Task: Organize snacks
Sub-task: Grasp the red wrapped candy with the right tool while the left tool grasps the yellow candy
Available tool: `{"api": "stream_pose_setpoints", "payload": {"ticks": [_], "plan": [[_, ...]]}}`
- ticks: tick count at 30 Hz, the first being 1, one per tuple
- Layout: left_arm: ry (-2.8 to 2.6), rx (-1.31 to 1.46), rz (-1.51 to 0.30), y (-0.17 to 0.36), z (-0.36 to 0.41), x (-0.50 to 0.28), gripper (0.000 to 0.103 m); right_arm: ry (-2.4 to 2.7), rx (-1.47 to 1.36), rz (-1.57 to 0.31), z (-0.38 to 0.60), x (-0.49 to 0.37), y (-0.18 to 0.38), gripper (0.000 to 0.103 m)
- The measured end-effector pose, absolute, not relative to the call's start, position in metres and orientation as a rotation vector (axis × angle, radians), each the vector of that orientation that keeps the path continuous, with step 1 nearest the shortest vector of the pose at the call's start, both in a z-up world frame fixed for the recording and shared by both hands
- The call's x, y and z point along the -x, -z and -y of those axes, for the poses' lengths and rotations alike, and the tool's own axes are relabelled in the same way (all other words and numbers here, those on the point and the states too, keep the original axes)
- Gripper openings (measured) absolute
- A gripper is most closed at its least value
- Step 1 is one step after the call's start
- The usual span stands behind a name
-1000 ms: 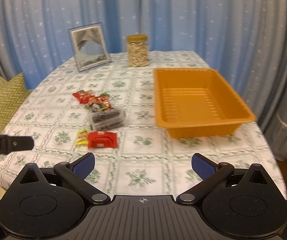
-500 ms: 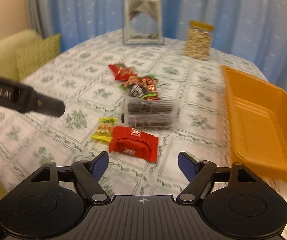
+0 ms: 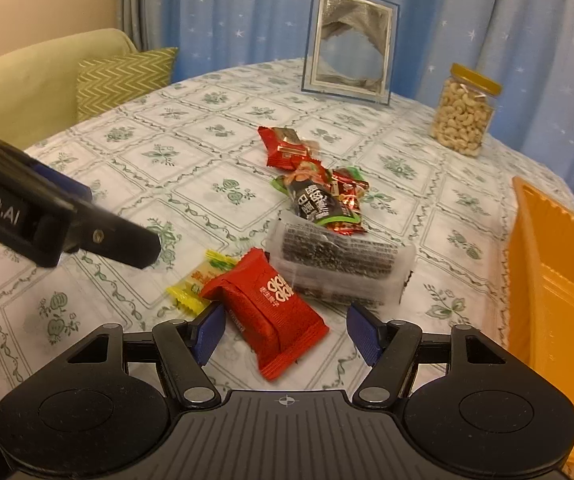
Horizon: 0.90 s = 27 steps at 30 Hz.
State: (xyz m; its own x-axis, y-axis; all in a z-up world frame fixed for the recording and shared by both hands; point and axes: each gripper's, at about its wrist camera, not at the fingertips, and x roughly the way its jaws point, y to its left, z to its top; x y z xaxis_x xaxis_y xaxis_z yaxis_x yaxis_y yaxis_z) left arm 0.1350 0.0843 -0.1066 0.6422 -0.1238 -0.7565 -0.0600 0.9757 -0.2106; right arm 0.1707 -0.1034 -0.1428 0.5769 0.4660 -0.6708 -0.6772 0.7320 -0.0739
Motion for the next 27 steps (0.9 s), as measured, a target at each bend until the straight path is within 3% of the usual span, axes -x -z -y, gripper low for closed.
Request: {"api": "stream_pose_setpoints", "payload": {"ticks": [2, 6, 14, 20, 27], "plan": [[0.032, 0.228, -0.878, 0.108, -0.085, -0.135, 0.103, -0.723, 0.308, -0.689, 0.105, -0.173, 0.143, 0.051], [0.022, 0.231, -0.875, 0.108, -0.086, -0.133, 0.103, -0.704, 0.299, -0.701, 0.105, -0.165, 0.141, 0.04], [0.068, 0.193, -0.851, 0.107, -0.072, -0.128, 0.1, -0.388, 0.178, -0.838, 0.132, -0.137, 0.132, 0.042], [0.122, 0.183, -0.839, 0.111, -0.063, -0.126, 0.092, -0.503, 0.234, -0.724, 0.141, -0.122, 0.123, 0.052], [0.147, 0.17, -0.818, 0.113, -0.058, -0.127, 0.088, -0.569, 0.198, -0.759, 0.145, -0.147, 0.132, 0.049]]}}
